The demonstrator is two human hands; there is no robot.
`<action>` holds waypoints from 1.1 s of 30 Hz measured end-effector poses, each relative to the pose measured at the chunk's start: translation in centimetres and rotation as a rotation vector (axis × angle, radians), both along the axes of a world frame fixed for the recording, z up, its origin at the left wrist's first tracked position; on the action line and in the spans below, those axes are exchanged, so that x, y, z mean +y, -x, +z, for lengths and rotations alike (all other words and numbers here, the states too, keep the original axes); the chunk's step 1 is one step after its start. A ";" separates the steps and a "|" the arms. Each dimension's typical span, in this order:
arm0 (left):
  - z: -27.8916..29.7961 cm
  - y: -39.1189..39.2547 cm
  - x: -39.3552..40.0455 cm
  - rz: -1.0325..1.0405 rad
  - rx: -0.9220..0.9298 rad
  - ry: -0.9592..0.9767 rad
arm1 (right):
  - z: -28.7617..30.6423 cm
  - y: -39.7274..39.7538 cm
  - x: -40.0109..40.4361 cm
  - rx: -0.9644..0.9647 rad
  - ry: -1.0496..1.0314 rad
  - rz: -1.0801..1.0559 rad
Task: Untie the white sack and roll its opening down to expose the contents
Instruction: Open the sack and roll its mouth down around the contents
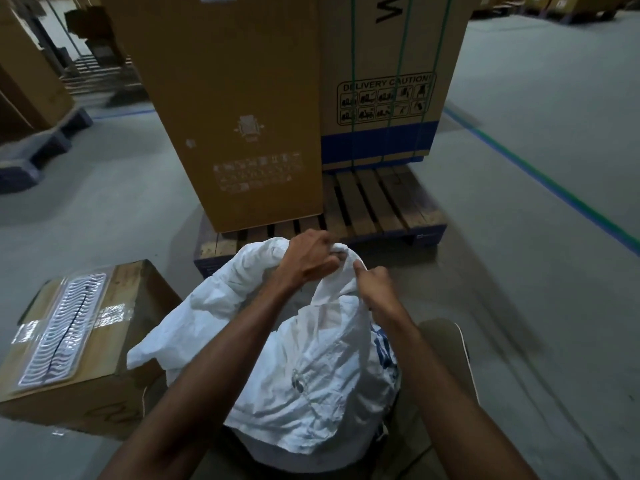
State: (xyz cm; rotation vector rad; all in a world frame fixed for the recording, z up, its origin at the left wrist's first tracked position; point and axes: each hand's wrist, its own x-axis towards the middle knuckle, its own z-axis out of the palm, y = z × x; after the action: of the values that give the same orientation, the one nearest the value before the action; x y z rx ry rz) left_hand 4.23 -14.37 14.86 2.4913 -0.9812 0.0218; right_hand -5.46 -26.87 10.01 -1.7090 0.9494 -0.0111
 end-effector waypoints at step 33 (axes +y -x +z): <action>0.8 -0.3 -3.5 0.091 0.082 -0.154 | 2.6 0.9 0.2 -0.044 -0.406 -0.238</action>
State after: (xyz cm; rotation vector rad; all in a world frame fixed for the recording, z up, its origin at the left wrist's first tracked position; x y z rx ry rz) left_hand 4.54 -17.88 15.70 2.6527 -0.8649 -0.1317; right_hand -6.38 -26.67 12.65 -1.2140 1.0383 -0.0116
